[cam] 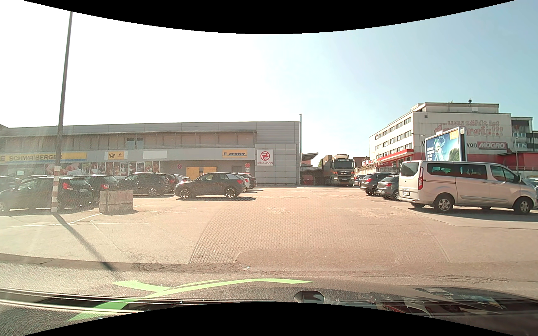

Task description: Follow the waypoints while adhering to traffic rules and regulations

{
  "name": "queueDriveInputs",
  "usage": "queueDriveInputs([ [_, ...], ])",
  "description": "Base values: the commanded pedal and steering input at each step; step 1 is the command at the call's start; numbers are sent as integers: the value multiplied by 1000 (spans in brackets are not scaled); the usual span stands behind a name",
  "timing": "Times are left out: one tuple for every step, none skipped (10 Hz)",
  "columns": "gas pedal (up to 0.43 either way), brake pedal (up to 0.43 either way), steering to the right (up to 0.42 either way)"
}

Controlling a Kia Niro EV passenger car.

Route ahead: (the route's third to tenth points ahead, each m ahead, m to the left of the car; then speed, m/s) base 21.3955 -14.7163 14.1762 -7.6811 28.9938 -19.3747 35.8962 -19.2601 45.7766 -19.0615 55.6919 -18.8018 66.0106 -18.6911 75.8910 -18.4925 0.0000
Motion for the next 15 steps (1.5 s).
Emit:
queueDriveInputs([
  [0, 488, -56],
  [0, 500, -55],
  [0, 488, -55],
  [0, 482, -55],
  [0, 482, -55],
  [0, 482, -55],
  [0, 488, -55],
  [0, 488, -55],
  [0, 482, -55],
  [0, 482, -55],
  [0, 482, -55],
  [0, 482, -55],
  [0, 482, -56],
  [0, 482, -55],
  [0, 476, -55],
])
